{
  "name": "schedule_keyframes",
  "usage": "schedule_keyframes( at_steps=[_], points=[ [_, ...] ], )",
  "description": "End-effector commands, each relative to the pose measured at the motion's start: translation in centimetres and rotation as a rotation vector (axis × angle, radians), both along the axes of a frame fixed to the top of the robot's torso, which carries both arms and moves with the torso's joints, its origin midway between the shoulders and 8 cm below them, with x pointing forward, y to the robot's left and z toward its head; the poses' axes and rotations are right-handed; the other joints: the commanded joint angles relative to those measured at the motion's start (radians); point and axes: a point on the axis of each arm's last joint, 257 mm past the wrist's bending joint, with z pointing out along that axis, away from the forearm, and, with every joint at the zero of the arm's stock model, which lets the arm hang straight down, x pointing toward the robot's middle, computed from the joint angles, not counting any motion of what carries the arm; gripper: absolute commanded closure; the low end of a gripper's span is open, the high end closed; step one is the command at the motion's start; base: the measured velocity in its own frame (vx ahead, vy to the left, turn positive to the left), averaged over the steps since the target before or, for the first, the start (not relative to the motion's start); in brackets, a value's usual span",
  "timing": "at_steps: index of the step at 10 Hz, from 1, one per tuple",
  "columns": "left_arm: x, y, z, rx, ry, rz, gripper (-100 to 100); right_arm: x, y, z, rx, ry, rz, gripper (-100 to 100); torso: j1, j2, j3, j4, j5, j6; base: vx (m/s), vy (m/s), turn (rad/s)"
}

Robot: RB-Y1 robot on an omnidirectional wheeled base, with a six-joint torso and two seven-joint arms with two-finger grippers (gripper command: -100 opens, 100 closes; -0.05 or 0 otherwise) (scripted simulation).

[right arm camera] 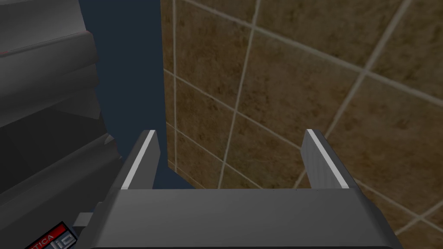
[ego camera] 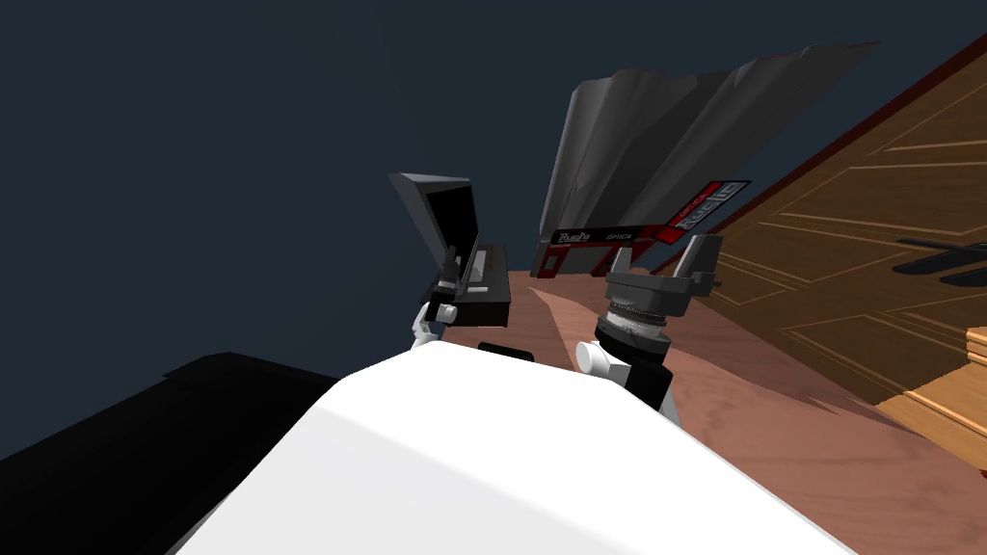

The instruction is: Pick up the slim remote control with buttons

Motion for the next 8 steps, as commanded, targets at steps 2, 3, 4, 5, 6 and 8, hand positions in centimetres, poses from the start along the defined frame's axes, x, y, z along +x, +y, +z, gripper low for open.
schedule_keyframes(
  at_steps=[2,3,4,5,6,8],
  points=[
    [0.0,0.0,0.0,0.000,0.000,0.000,-100,0.0,0.0,0.0,0.000,0.000,0.000,0,-0.001,0.000,0.000,0.000,0.000,0.000,0.000,-0.002,-0.006],
    [0.0,0.0,0.0,0.000,0.000,0.000,-100,0.0,0.0,0.0,0.000,0.000,0.000,0,-0.001,0.000,0.000,0.000,0.000,0.000,0.000,0.000,0.000],
    [0.0,0.0,0.0,0.000,0.000,0.000,-100,0.0,0.0,0.0,0.000,0.000,0.000,0,-0.001,0.000,0.000,0.000,0.000,0.000,0.000,0.000,0.000],
    [1.1,0.8,-1.7,-0.010,0.053,0.005,-100,0.0,0.0,0.0,0.000,0.000,0.000,0,-0.001,0.000,0.000,0.000,0.000,0.000,0.022,-0.005,-0.190],
    [1.6,1.2,-2.6,-0.015,0.079,0.009,-100,0.0,0.0,0.0,0.000,0.000,0.000,0,-0.001,-0.001,-0.001,0.000,0.000,0.001,0.029,0.013,-0.186],
    [2.8,2.2,-4.9,-0.029,0.148,0.019,-100,0.0,0.0,0.0,0.000,0.000,0.000,0,0.000,-0.002,-0.001,0.000,0.000,0.001,0.016,0.013,-0.154]
  ],
)
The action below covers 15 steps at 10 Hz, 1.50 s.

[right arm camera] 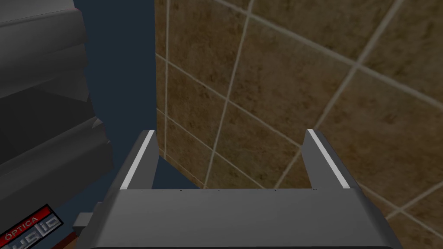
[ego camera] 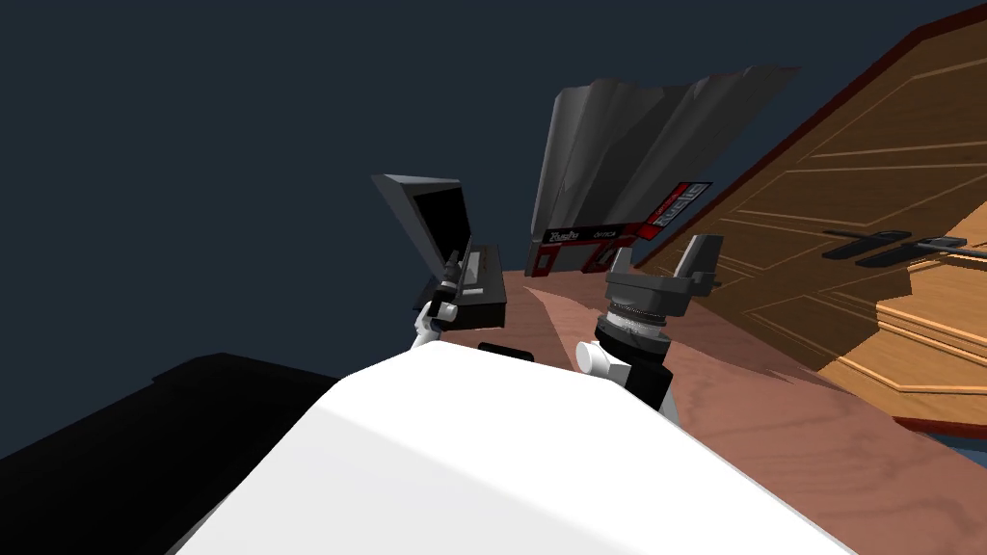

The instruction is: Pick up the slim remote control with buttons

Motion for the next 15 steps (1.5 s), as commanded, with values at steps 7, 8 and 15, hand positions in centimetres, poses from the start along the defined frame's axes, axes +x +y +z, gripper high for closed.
schedule_keyframes(
  at_steps=[7,8,15],
  points=[
    [3.9,6.3,-10.8,-0.074,0.323,0.069,-100,0.0,0.0,0.0,0.000,0.000,0.000,0,-0.001,0.000,0.000,0.000,0.000,-0.001,0.011,-0.006,-0.187],
    [3.8,6.5,-11.5,-0.075,0.336,0.073,-100,0.0,0.0,0.0,0.000,0.000,0.000,0,-0.001,0.000,0.000,0.000,0.000,0.000,0.013,0.000,-0.114],
    [4.3,12.4,-20.5,-0.155,0.595,0.160,-100,0.0,0.0,0.0,0.000,0.000,0.000,0,-0.001,-0.001,0.000,0.000,0.000,0.000,0.025,0.007,-0.175]
  ],
)
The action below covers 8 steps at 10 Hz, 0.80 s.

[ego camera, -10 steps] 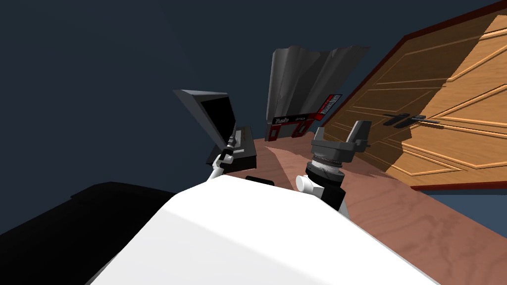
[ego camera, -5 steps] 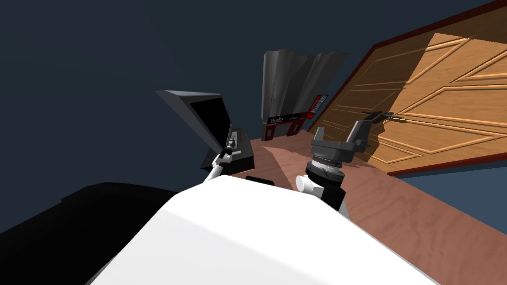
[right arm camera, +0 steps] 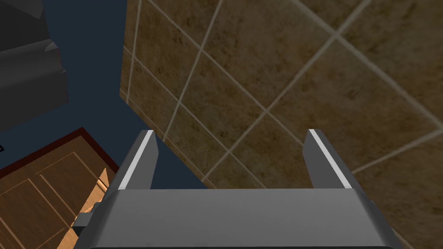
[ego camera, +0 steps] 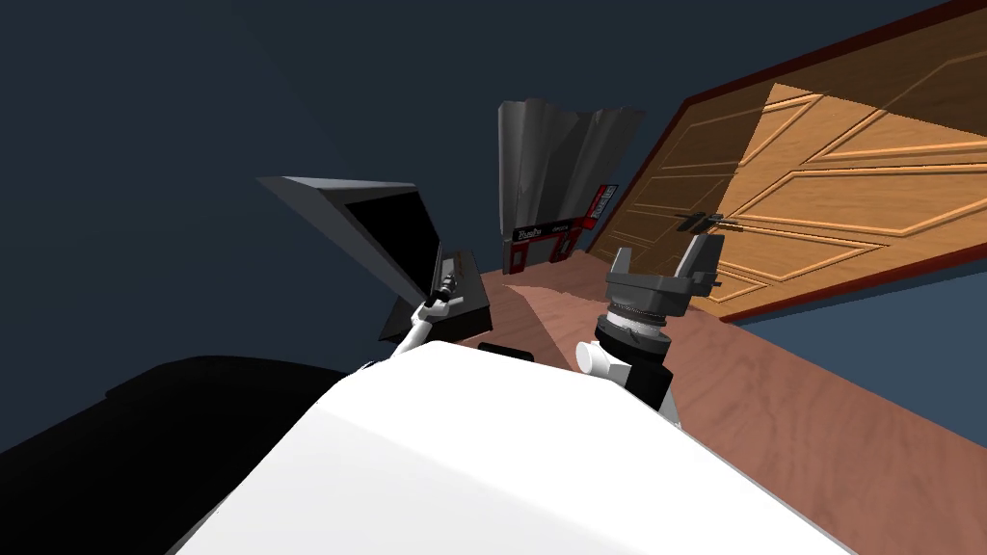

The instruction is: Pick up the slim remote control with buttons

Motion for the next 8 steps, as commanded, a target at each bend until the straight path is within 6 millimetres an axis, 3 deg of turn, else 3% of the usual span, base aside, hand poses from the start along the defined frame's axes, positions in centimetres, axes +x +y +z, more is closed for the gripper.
schedule_keyframes(
  at_steps=[1,5,6,8],
  points=[
    [-0.3,1.7,-2.2,-0.027,0.070,0.029,-100,0.0,0.0,0.0,0.000,0.000,0.000,0,0.000,0.000,0.000,0.000,0.000,0.000,0.032,0.019,-0.190],
    [-0.5,2.0,-3.0,-0.029,0.086,0.036,-100,0.0,0.0,0.0,0.000,0.000,0.000,0,-0.001,0.002,0.001,0.000,0.000,0.000,0.005,0.001,-0.027],
    [-1.0,3.6,-5.1,-0.055,0.150,0.065,-100,0.0,0.0,0.0,0.000,0.000,0.000,0,-0.003,0.001,0.001,0.000,-0.001,0.000,0.026,-0.013,-0.145],
    [-1.1,3.6,-5.3,-0.055,0.154,0.067,-100,0.0,0.0,0.0,0.000,0.000,0.000,0,-0.003,0.001,0.000,0.000,-0.001,0.000,0.012,0.005,-0.066]
  ],
)
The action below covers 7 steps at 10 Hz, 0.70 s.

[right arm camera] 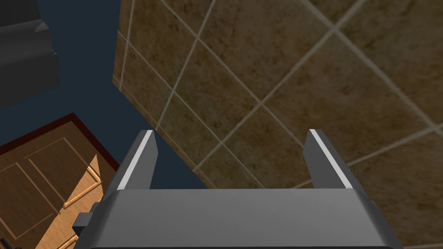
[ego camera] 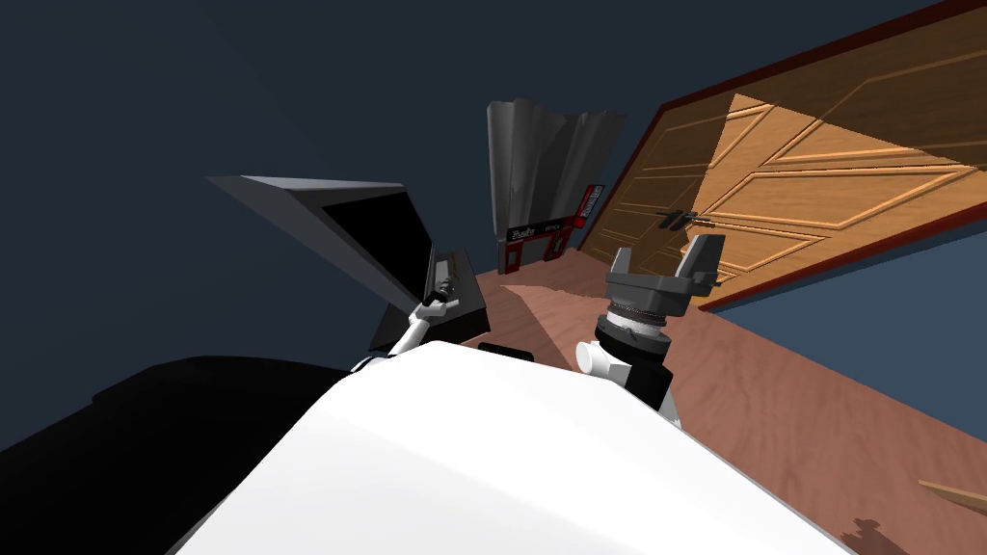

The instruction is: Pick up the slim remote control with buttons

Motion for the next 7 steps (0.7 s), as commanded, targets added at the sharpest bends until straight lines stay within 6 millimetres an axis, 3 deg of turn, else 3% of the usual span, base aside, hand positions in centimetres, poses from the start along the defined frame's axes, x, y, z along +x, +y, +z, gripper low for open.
schedule_keyframes(
  at_steps=[1,7],
  points=[
    [0.00,0.01,-0.09,-0.001,0.002,0.001,-100,0.00,0.00,0.00,0.000,0.000,0.000,0,0.000,0.000,0.000,0.000,0.000,0.000,-0.005,0.040,0.027],
    [0.00,0.01,-0.09,-0.001,0.002,0.001,-100,0.00,0.00,0.00,0.000,0.000,0.000,0,0.000,0.001,0.001,0.000,0.000,0.000,0.001,0.005,-0.004]
  ],
)
